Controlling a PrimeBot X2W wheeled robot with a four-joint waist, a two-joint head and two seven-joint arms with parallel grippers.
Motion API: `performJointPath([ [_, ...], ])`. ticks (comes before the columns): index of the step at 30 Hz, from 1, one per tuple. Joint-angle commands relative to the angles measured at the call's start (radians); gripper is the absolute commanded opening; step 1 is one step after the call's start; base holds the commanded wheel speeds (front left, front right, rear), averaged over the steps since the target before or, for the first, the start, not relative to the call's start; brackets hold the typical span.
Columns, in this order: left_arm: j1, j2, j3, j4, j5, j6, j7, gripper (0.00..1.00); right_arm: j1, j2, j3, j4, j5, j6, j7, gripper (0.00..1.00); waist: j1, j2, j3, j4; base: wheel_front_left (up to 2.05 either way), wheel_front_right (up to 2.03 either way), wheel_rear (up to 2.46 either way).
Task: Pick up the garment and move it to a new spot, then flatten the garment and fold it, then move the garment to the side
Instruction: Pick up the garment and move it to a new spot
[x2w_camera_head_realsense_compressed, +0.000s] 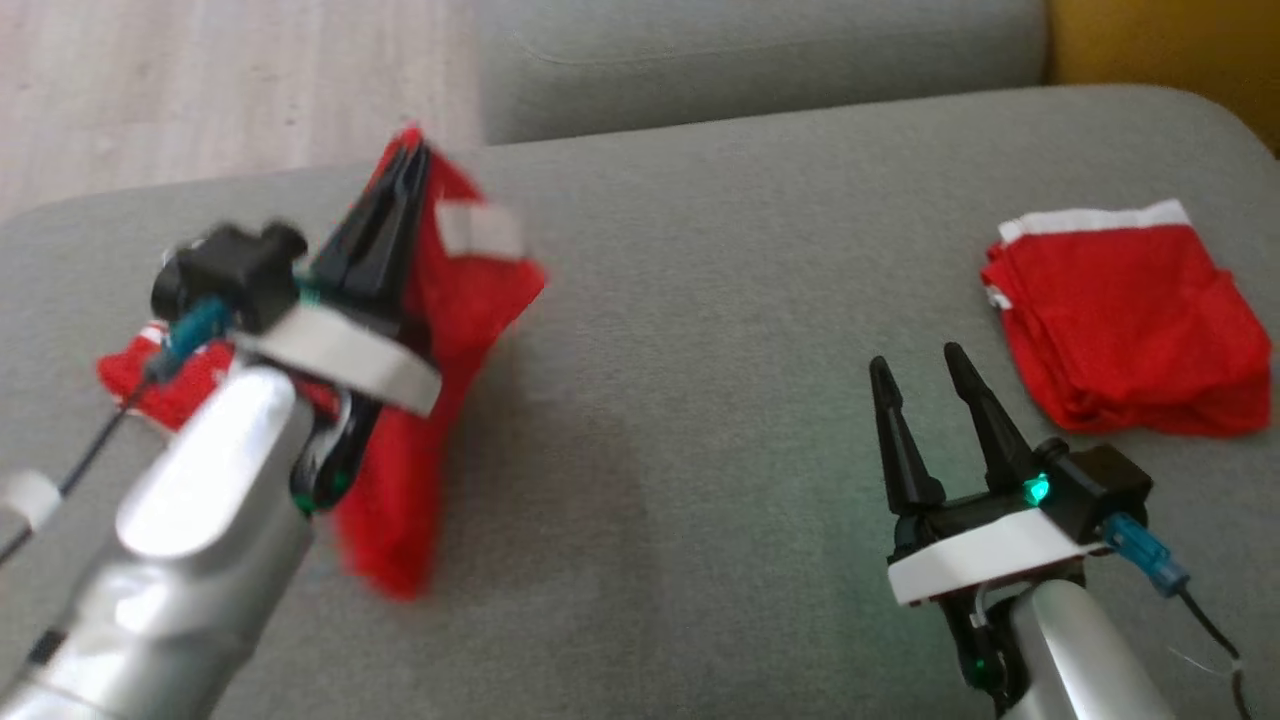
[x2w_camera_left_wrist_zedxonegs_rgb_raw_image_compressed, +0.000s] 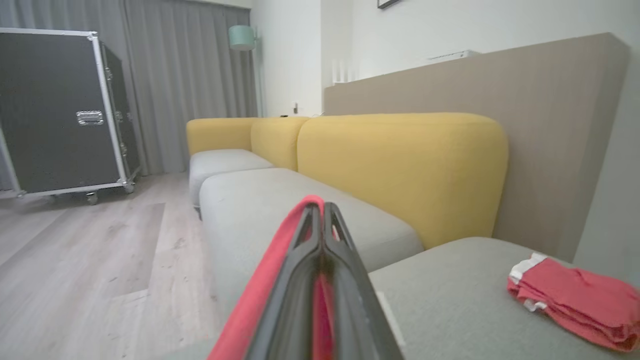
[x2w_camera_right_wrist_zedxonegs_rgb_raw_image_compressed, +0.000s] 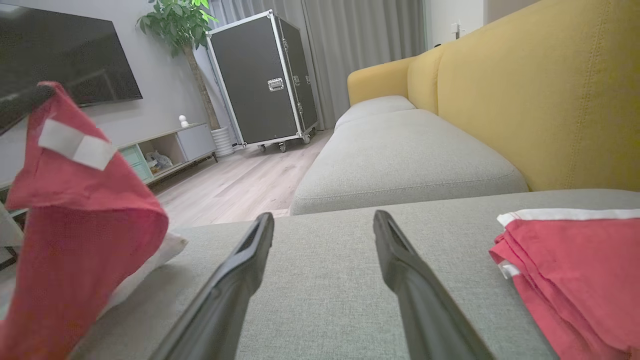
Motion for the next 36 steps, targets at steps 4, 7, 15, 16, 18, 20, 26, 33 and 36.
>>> performJointPath([
  [4,-0.137,0.037,0.044,-0.068,0.010,0.004,0.048,0.00,-0.062,-0.002,0.050,-0.053,0.022,-0.001,-0.011,1.00,0.0001,-0.0001,0.047,-0.061,0.00,0.00,0.00],
  [7,-0.176,0.039,0.022,-0.077,0.026,-0.005,0.086,0.00,-0.079,-0.002,0.064,-0.064,0.044,-0.001,-0.011,1.00,0.0001,-0.0001,0.063,-0.098,0.00,0.00,0.00],
  [15,-0.254,0.008,-0.034,-0.018,0.060,-0.029,0.120,0.00,-0.114,-0.002,0.105,-0.078,0.081,-0.001,-0.011,1.00,0.0001,-0.0001,0.107,-0.185,0.00,0.00,0.00],
  [16,-0.264,0.000,-0.039,-0.005,0.064,-0.032,0.115,0.00,-0.116,-0.002,0.107,-0.079,0.083,-0.001,-0.011,1.00,0.0001,-0.0001,0.110,-0.192,0.00,0.00,0.00],
  [18,-0.285,-0.016,-0.042,0.022,0.070,-0.035,0.093,0.42,-0.119,-0.002,0.109,-0.080,0.086,-0.001,-0.011,1.00,0.0001,-0.0001,0.116,-0.200,0.00,0.00,0.00],
  [20,-0.300,-0.032,-0.041,0.054,0.067,-0.038,0.077,1.00,-0.120,-0.002,0.107,-0.080,0.086,-0.001,-0.011,1.00,0.0001,-0.0001,0.119,-0.204,0.00,0.00,0.00],
  [26,-0.317,-0.022,-0.055,0.118,0.093,-0.045,0.024,1.00,-0.114,-0.002,0.082,-0.076,0.077,-0.001,-0.011,1.00,0.0001,-0.0001,0.109,-0.174,0.00,0.00,0.00],
  [33,-0.249,0.029,-0.026,0.152,0.092,-0.027,-0.034,1.00,-0.093,-0.002,0.041,-0.060,0.047,-0.001,-0.011,1.00,0.0001,-0.0001,0.053,-0.087,0.00,0.00,0.00],
  [36,-0.184,0.047,-0.002,0.141,0.082,-0.007,-0.049,1.00,-0.075,-0.002,0.027,-0.052,0.029,-0.001,-0.011,1.00,0.0001,-0.0001,0.021,-0.045,0.00,0.00,0.00],
])
